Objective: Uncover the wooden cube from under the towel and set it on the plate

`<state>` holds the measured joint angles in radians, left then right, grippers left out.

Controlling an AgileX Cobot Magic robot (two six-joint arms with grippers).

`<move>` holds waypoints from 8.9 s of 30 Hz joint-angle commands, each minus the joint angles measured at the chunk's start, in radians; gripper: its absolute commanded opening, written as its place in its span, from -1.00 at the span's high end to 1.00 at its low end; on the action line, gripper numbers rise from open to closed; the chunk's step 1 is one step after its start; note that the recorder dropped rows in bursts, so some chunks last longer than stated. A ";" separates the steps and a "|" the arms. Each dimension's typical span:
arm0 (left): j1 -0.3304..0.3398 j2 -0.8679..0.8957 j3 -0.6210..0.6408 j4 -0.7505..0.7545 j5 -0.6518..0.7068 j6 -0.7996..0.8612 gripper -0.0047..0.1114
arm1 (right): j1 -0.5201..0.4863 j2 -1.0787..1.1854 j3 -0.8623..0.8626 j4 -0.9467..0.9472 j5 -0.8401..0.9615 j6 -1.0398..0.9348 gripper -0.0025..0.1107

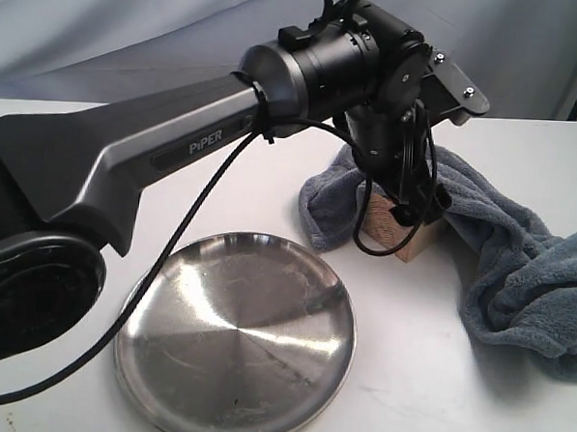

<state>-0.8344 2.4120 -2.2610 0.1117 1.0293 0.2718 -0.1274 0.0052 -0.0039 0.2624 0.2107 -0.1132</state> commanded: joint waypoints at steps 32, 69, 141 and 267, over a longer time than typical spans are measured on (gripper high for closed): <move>-0.003 0.057 -0.001 0.011 -0.144 0.019 0.24 | 0.001 -0.005 0.004 0.004 -0.001 -0.008 0.96; -0.003 0.057 -0.001 0.673 -0.998 0.021 0.63 | 0.001 -0.005 0.004 0.004 -0.001 -0.008 0.96; -0.057 0.056 -0.001 0.008 -0.396 -0.584 -0.79 | 0.001 -0.005 0.004 0.004 -0.001 -0.008 0.96; 0.068 -0.011 -0.001 -0.309 -0.041 -0.690 -0.63 | 0.001 -0.005 0.004 0.004 -0.001 -0.008 0.96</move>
<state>-0.7861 2.4135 -2.2615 -0.0957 0.9829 -0.3797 -0.1274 0.0032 -0.0039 0.2645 0.2107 -0.1132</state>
